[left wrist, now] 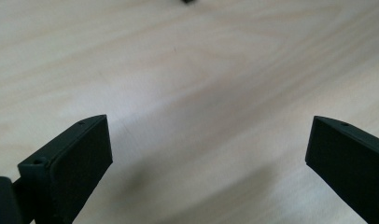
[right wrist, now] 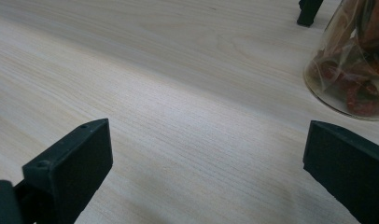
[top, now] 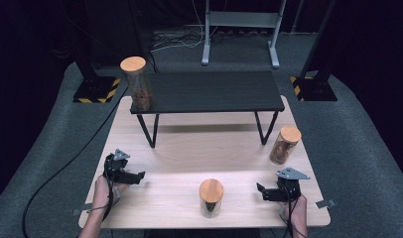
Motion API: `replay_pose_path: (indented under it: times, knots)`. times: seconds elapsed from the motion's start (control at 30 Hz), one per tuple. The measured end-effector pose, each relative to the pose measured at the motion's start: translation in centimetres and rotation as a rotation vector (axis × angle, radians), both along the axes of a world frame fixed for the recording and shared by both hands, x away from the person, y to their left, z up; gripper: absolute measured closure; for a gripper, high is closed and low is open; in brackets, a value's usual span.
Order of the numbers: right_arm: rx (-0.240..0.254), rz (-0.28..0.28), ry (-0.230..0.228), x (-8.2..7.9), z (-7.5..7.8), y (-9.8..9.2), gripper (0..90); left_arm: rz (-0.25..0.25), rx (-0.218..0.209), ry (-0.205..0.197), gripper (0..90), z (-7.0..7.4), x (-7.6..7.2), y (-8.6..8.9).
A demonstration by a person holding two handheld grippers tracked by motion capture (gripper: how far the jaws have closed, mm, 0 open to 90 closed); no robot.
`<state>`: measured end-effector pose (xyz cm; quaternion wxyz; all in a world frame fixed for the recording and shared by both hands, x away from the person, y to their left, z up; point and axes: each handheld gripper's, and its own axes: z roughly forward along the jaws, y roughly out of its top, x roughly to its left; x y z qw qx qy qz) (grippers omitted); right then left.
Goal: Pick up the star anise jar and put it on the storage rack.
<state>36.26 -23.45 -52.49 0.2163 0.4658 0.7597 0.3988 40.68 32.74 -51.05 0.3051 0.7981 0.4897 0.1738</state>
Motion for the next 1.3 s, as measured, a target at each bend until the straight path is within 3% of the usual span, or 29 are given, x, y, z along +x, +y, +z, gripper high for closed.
replay_pose_path:
  times: [0.07, 0.17, 0.37, 1.3]
  knots:
    - [0.0, -0.001, 0.001, 0.0, 0.0, 0.0, 0.5, 0.011, -0.022, 0.0, 0.0, -0.8, -0.6, 0.2]
    - [0.0, -0.001, 0.001, 0.0, 0.0, 0.0, 0.5, 0.013, -0.018, -0.003, 0.0, -1.3, -1.0, 0.2]
    - [-0.002, 0.0, 0.002, 0.0, 0.0, 0.0, 0.5, 0.037, -0.011, -0.073, 0.0, -1.9, -2.3, 0.2]
    - [0.004, -0.001, 0.001, 0.0, 0.0, 0.0, 0.6, 0.053, -0.008, -0.074, 0.0, -1.9, -2.5, 0.2]
